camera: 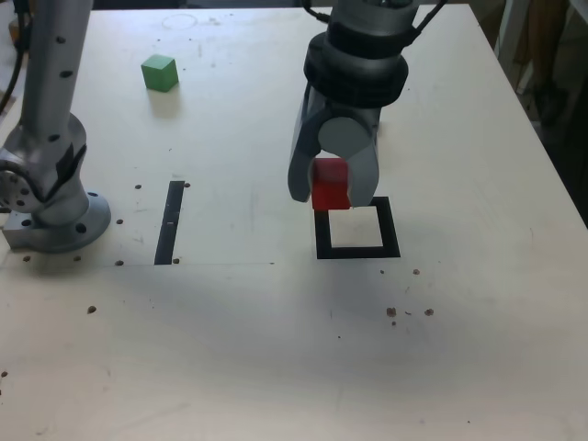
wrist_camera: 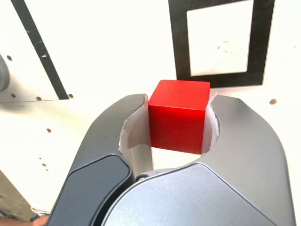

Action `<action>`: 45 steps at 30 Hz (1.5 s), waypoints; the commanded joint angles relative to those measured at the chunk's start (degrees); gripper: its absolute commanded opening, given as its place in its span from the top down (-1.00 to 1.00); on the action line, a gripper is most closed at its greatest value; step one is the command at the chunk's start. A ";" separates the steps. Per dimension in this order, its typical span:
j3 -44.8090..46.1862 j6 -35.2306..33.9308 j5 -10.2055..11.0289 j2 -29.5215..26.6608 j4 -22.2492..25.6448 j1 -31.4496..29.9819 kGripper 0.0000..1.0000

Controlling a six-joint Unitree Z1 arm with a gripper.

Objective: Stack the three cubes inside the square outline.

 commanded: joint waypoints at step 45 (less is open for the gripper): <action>3.85 3.99 -2.48 7.40 -10.45 6.84 0.40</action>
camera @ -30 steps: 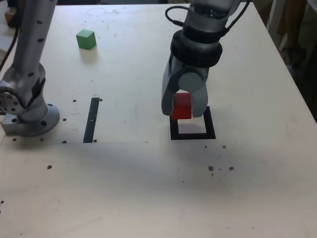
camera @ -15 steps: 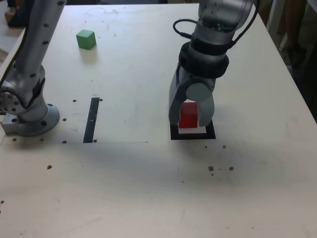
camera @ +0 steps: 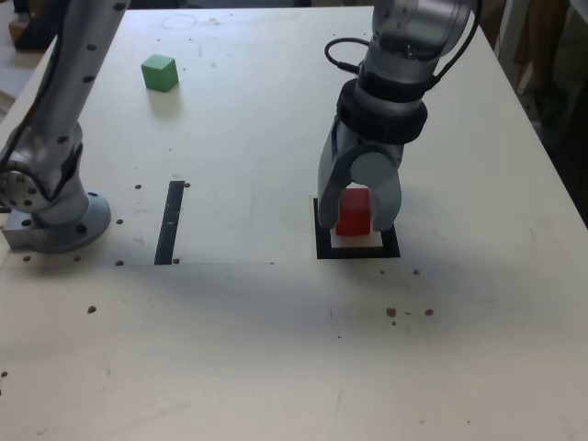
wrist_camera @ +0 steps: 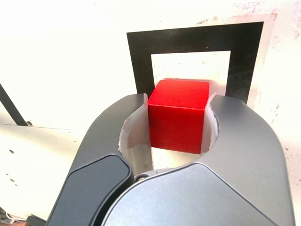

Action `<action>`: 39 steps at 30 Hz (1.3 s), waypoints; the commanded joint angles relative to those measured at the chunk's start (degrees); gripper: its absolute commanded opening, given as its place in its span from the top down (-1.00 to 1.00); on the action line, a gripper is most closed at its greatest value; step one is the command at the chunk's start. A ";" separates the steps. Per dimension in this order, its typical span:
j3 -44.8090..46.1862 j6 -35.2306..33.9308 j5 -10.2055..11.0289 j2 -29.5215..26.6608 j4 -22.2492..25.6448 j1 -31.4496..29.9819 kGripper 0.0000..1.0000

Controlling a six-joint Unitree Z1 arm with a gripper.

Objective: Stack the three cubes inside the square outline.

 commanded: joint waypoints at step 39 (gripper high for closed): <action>-1.42 24.57 7.50 -6.08 5.37 17.21 -0.99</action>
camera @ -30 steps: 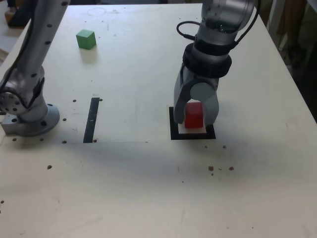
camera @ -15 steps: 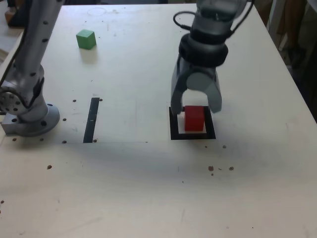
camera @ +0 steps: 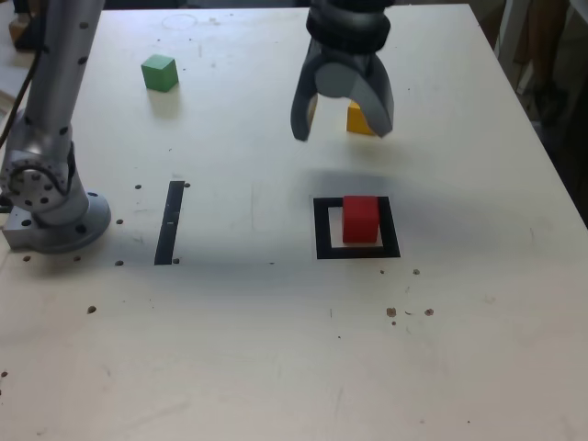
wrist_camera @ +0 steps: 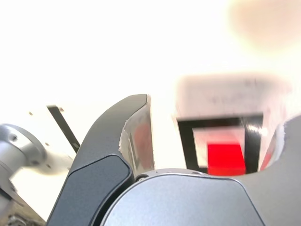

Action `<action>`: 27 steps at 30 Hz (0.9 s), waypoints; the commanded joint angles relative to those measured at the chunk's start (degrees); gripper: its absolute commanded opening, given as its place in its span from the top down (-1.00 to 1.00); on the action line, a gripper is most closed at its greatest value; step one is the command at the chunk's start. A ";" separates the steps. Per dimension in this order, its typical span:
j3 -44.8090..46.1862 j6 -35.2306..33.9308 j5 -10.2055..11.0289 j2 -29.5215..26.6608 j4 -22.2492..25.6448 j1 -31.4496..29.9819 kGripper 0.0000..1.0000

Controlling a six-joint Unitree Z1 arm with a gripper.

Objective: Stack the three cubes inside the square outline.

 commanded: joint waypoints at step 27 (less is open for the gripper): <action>-19.22 19.34 3.92 13.57 5.12 11.99 -0.89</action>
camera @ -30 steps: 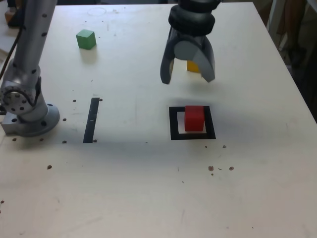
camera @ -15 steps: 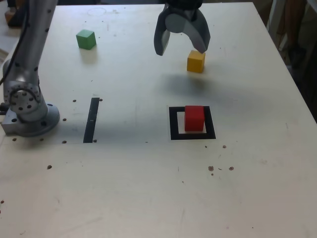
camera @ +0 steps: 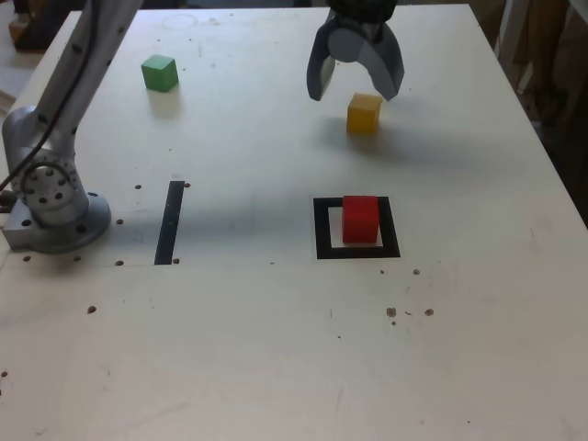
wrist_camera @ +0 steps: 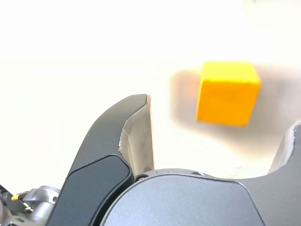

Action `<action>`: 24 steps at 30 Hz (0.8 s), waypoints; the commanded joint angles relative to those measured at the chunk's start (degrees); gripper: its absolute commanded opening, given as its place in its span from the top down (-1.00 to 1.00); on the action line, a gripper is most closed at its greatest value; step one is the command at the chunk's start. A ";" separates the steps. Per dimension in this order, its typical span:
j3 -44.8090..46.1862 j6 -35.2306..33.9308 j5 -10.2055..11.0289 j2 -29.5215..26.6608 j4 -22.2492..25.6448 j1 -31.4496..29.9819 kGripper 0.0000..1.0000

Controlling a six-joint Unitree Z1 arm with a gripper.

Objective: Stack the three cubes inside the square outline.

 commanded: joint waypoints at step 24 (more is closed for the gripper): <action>-5.27 -0.74 -1.87 7.42 1.33 0.26 -0.18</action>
